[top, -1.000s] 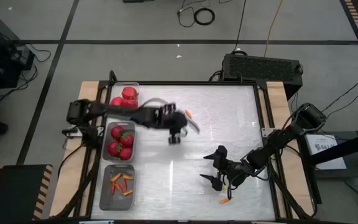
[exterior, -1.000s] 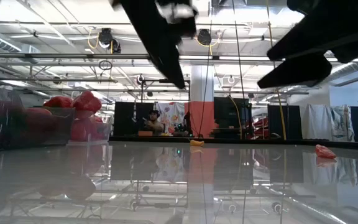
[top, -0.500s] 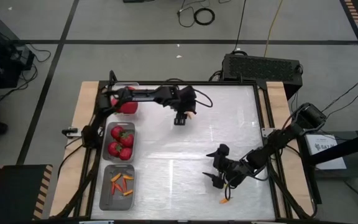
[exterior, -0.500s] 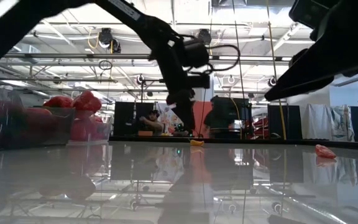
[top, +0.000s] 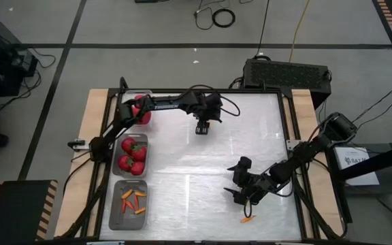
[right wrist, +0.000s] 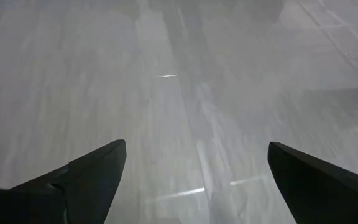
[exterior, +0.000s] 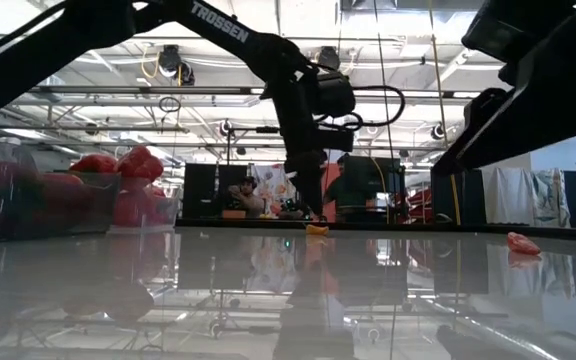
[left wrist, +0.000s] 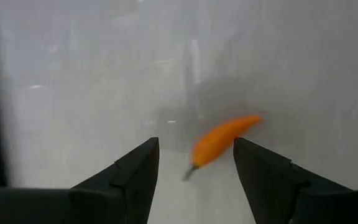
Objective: Sort produce into baskets
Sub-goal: Put the top orange chili pepper into the bottom black transparent bin
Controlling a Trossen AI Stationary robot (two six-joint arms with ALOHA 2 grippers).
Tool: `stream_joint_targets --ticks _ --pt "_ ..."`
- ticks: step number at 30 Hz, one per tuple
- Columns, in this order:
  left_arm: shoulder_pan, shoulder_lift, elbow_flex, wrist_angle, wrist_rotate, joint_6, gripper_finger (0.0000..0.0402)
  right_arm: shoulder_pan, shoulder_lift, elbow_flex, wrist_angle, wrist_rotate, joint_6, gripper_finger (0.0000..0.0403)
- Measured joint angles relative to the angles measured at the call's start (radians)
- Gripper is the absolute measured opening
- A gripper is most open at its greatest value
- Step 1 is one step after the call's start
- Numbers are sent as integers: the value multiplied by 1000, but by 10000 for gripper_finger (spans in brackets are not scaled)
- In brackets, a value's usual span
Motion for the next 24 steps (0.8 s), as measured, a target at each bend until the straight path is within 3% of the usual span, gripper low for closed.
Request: stream_joint_targets --ticks 11,16,24 --pt "40 8 15 -115 -5 50 215 0 0 0 -8 -31 -1 384" --pt "44 32 15 -186 -46 193 215 0 0 0 -6 -29 10 384" --pt "21 54 15 -109 -145 425 214 -2 0 0 3 -24 23 384"
